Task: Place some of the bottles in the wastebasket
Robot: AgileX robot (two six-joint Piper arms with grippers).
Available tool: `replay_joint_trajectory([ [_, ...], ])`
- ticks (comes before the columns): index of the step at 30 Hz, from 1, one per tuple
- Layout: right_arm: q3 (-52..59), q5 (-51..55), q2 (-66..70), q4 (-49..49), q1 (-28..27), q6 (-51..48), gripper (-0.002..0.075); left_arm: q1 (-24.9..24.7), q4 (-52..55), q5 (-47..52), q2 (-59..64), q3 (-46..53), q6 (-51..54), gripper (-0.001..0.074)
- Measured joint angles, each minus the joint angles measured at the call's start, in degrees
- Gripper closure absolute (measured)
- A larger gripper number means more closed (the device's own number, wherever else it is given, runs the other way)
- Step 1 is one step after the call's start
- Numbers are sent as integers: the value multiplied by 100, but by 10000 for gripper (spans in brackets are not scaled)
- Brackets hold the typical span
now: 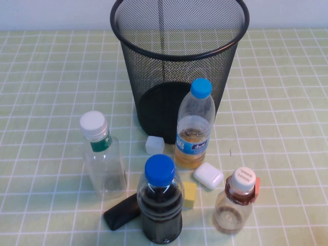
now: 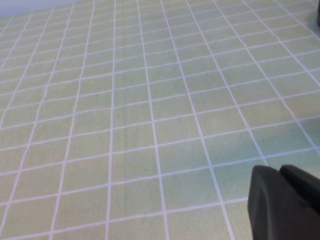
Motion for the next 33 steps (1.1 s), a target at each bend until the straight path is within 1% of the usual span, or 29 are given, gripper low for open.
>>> replay_joint_trajectory([
  [4, 0, -100, 0, -45, 0, 11, 733, 0, 0, 0, 0, 0, 0, 740],
  [6, 0, -320, 0, 397, 0, 178, 733, 0, 0, 0, 0, 0, 0, 739],
  [9, 0, -601, 0, 2004, 0, 550, 733, 0, 0, 0, 0, 0, 0, 739],
  [12, 0, -1081, 0, 3107, 0, 539, 733, 0, 0, 0, 0, 0, 0, 739],
  [14, 0, -1313, 0, 4010, 0, 539, 733, 0, 0, 0, 0, 0, 0, 739],
  [16, 0, -1483, 0, 4678, 0, 539, 733, 0, 0, 0, 0, 0, 0, 739],
  [17, 0, -1644, 0, 4819, 0, 539, 733, 0, 0, 0, 0, 0, 0, 739],
  [20, 0, -1855, 0, 4874, 0, 550, 733, 0, 0, 0, 0, 0, 0, 739],
  [23, -146, -1371, 26, 4825, 10, 540, 733, 0, 0, 0, 0, 0, 0, 739],
  [25, -401, -768, 185, 4793, 10, 522, 730, 0, 0, 0, 0, 0, 0, 739],
  [27, -857, -78, 503, 4529, 10, 433, 729, 0, 0, 0, 0, 0, 0, 739],
  [33, -2532, 2101, 2136, 3117, 10, 433, 729, 0, 0, 0, 0, 0, 0, 739],
])
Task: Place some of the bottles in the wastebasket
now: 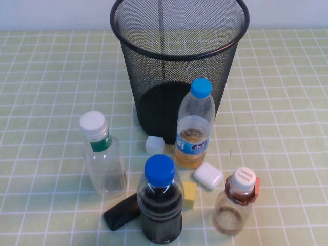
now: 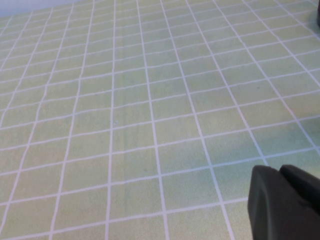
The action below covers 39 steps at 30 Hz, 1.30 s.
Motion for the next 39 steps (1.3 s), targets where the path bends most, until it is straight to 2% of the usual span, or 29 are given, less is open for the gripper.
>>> replay_joint_trajectory([
  [3, -746, 598, 706, -654, 0, -105, 729, 0, 0, 0, 0, 0, 0, 739],
  [8, -1507, 1095, 1497, -1103, 0, -284, 729, 0, 0, 0, 0, 0, 0, 739],
  [11, -1769, 1380, 1973, -1096, 0, -465, 729, 0, 0, 0, 0, 0, 0, 739],
  [16, -1822, 1093, 2524, -759, 121, -1179, 729, 0, 0, 0, 0, 0, 0, 739],
  [20, -1822, 458, 2968, -791, 1021, -1464, 729, 0, 0, 0, 0, 0, 0, 739],
  [26, -1784, -586, 3046, -1761, 2512, -1040, 729, 0, 0, 0, 0, 0, 0, 739],
  [29, -1559, -849, 2706, -2210, 3023, -570, 729, 0, 0, 0, 0, 0, 0, 739],
  [33, -862, -1673, 1832, -2374, 3530, -536, 718, 0, 0, 0, 0, 0, 0, 739],
  [36, -192, -2401, 1155, -2345, 3866, -536, 641, 0, 0, 0, 0, 0, 0, 739],
  [39, 326, -2987, 643, -2237, 4177, -536, 483, 0, 0, 0, 0, 0, 0, 739],
])
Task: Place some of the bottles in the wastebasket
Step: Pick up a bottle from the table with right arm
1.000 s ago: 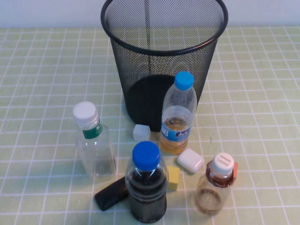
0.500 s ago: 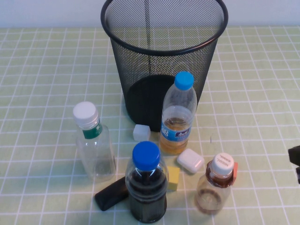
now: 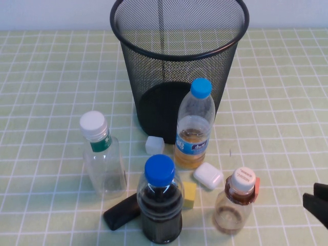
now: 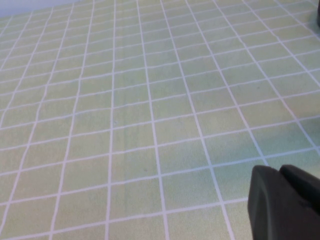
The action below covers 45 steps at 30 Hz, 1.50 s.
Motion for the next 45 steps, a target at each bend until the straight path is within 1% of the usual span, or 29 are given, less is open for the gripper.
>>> replay_joint_trajectory([
  [1, 134, -201, -119, 32, 104, 0, 428, 0, 0, 0, 0, 0, 0, 739],
  [3, 473, -914, -239, 259, 354, 0, 274, 0, 0, 0, 0, 0, 0, 739],
  [5, 780, -1600, -243, 422, 617, 0, 160, 0, 0, 0, 0, 0, 0, 739],
  [6, 912, -1913, -230, 426, 757, 0, 123, 0, 0, 0, 0, 0, 0, 739],
  [7, 1007, -2153, -182, 426, 861, 0, 111, 0, 0, 0, 0, 0, 0, 739],
  [9, 1158, -2673, -34, 426, 1081, 0, 114, 0, 0, 0, 0, 0, 0, 739],
  [12, 1188, -3134, 365, 376, 1278, 0, 114, 0, 0, 0, 0, 0, 0, 739],
  [16, 1176, -3781, 1049, 376, 1315, -40, 114, 0, 0, 0, 0, 0, 0, 739],
  [19, 1176, -4471, 1641, 340, 1315, -30, 114, 0, 0, 0, 0, 0, 0, 739],
  [24, 1152, -5640, 2588, 40, 1315, 414, 114, 0, 0, 0, 0, 0, 0, 739],
  [32, 766, -5779, 3420, -87, 1315, 379, 114, 0, 0, 0, 0, 0, 0, 739],
  [37, 730, -5796, 3760, 83, 1315, 104, 119, 0, 0, 0, 0, 0, 0, 740],
  [45, 720, -6105, 4406, 369, 1315, 106, 123, 0, 0, 0, 0, 0, 0, 739],
])
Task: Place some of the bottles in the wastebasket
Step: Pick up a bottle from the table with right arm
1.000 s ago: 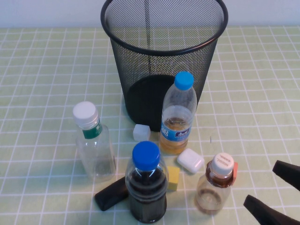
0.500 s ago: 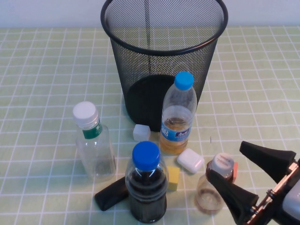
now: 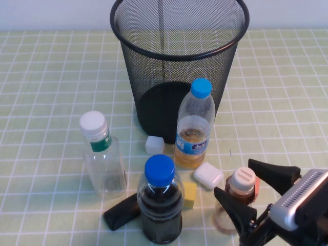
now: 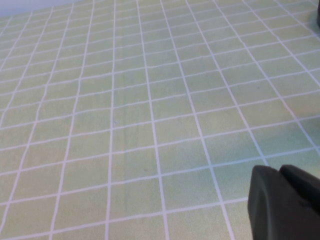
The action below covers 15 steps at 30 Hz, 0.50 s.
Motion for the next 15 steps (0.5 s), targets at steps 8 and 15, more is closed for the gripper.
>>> replay_joint_trajectory([
  [8, 0, -300, 357, -11, 0, 576, 233, 0, 0, 0, 0, 0, 0, 739],
  [15, -11, -300, 320, 126, 0, 503, 577, 0, 0, 0, 0, 0, 0, 739],
])
